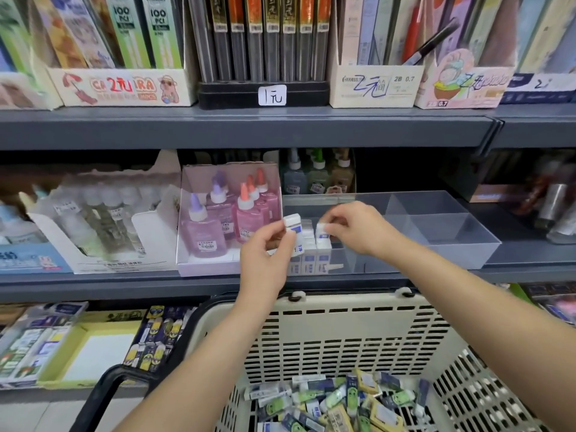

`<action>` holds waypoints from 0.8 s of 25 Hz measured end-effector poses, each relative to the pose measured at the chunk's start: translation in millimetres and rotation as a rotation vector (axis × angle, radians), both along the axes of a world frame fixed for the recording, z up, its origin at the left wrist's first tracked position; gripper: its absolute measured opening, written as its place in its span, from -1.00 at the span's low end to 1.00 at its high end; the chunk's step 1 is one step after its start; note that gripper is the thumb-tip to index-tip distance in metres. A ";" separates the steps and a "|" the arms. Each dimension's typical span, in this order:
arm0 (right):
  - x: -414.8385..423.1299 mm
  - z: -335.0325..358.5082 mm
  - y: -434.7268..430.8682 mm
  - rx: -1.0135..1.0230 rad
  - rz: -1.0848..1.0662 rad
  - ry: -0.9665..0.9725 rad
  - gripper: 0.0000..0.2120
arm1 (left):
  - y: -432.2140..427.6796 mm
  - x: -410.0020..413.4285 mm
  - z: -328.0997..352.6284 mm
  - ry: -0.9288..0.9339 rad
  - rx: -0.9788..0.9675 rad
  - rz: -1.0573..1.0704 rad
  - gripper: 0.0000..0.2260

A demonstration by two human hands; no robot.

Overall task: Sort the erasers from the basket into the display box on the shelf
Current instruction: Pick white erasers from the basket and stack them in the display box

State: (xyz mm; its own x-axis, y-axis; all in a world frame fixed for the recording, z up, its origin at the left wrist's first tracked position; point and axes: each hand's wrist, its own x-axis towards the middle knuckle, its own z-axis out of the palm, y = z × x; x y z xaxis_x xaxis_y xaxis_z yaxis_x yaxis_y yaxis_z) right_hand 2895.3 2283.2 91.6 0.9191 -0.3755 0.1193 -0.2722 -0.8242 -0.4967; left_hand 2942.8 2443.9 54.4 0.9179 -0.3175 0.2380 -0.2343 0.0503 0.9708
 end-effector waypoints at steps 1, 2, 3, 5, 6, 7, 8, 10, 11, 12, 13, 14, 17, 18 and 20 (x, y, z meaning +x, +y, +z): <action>2.5 1.0 2.3 -0.054 0.035 0.060 -0.83 | 0.0 0.7 -0.1 0.013 -0.009 -0.009 -0.84; 4.0 2.4 3.8 -0.105 0.067 0.110 -0.80 | 0.0 0.8 0.2 0.019 -0.015 -0.016 -0.85; 4.8 4.1 5.4 -0.152 0.094 0.154 -0.77 | 0.3 1.0 0.2 0.018 -0.014 -0.021 -0.85; 6.4 5.8 8.6 -0.228 0.137 0.238 -0.72 | 0.9 2.8 -0.7 0.020 -0.009 -0.031 -0.84; 6.9 6.3 9.8 -0.253 0.153 0.276 -0.71 | 1.3 3.3 -1.0 0.024 -0.008 -0.036 -0.83; 6.6 7.0 10.7 -0.272 0.164 0.302 -0.71 | 1.6 3.2 -1.2 0.026 -0.008 -0.040 -0.83; 5.4 8.7 11.0 -0.286 0.164 0.305 -0.71 | 1.8 2.3 -1.3 0.029 -0.014 -0.044 -0.83; 0.9 14.4 10.6 -0.293 0.128 0.191 -0.72 | 2.2 0.5 -0.6 0.028 -0.027 -0.058 -0.82; -2.8 17.9 11.2 -0.267 0.128 0.078 -0.72 | 2.1 0.0 -0.5 0.017 -0.018 -0.068 -0.81; -7.3 21.4 12.8 -0.198 0.166 -0.036 -0.70 | 1.6 -0.8 -0.5 0.004 -0.002 -0.083 -0.81; -12.2 24.9 15.6 -0.114 0.237 -0.121 -0.69 | 1.2 -1.9 -0.2 -0.008 0.011 -0.104 -0.81; -16.9 27.4 18.8 -0.064 0.309 -0.162 -0.70 | 1.0 -3.8 0.3 -0.017 0.016 -0.129 -0.82; -24.4 30.7 21.6 -0.084 0.378 -0.176 -0.86 | 2.3 -7.3 2.2 -0.030 -0.007 -0.207 -0.83; -25.7 31.8 19.9 -0.067 0.376 -0.179 -0.86 | 2.5 -7.8 2.5 -0.014 -0.026 -0.236 -0.83; -28.0 33.0 16.7 0.023 0.372 -0.178 -0.78 | 1.8 -7.8 3.2 0.087 -0.094 -0.298 -0.83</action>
